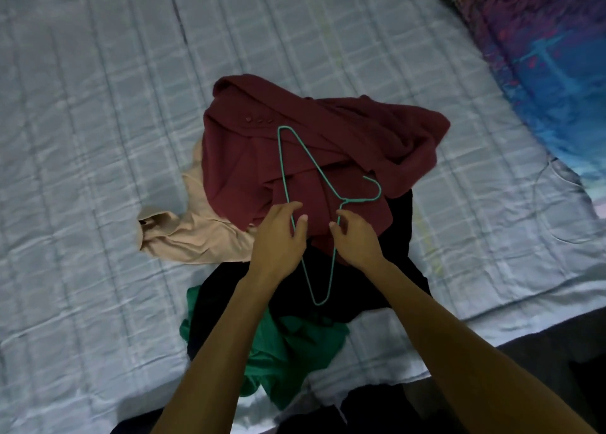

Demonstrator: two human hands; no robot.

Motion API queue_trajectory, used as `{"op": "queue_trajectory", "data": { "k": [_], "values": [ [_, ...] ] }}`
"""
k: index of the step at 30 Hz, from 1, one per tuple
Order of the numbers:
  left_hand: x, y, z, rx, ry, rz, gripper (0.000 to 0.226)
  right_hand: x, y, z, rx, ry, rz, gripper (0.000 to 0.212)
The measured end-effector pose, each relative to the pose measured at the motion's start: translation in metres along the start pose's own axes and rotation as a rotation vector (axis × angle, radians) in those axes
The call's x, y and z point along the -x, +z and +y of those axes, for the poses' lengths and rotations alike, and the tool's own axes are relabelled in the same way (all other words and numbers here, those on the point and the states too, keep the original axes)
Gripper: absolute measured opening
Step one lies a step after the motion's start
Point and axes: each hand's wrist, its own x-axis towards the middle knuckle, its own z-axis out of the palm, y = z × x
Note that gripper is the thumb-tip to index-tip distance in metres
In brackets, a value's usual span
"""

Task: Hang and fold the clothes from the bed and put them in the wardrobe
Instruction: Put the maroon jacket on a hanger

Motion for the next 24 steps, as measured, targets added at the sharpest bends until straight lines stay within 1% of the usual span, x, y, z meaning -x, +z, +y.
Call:
{"op": "queue_trajectory", "data": {
  "k": [2,4,6,8,10,12,14,16,20,22,24],
  "values": [
    [-0.014,0.010,-0.010,0.001,-0.006,-0.030,0.032,-0.018,0.011,0.006,-0.083,0.149,0.030,0.048],
    [-0.025,0.017,-0.019,0.008,-0.006,-0.059,0.033,-0.036,0.021,0.010,-0.186,0.251,0.091,0.052],
    [-0.037,0.020,-0.027,0.011,-0.009,-0.067,0.033,-0.054,0.028,0.009,-0.323,0.351,0.156,0.050],
    [-0.050,0.020,-0.034,0.012,-0.004,-0.052,0.032,-0.071,0.034,0.004,-0.530,0.493,0.192,0.045],
    [-0.062,0.018,-0.042,0.025,-0.007,-0.029,0.031,-0.087,0.039,0.000,-0.728,0.637,0.231,0.045],
    [-0.073,0.015,-0.050,0.037,-0.011,-0.007,0.030,-0.098,0.041,-0.004,-0.832,0.697,0.267,0.045],
    [-0.082,0.011,-0.056,0.047,-0.010,0.011,0.029,-0.100,0.039,-0.017,-0.881,0.701,0.281,0.040],
    [-0.091,0.006,-0.057,0.054,-0.001,0.041,0.028,-0.094,0.033,-0.034,-0.867,0.670,0.322,0.038],
    [-0.115,-0.003,-0.044,0.093,0.020,0.128,0.028,-0.078,0.019,-0.054,-0.739,0.421,0.507,0.045],
    [-0.130,-0.004,-0.033,0.089,0.043,0.124,0.030,-0.074,0.005,-0.055,-0.784,0.353,0.581,0.043],
    [-0.147,0.000,-0.020,0.043,0.065,0.081,0.032,-0.073,-0.016,-0.054,-0.897,0.362,0.653,0.041]
  ]
}}
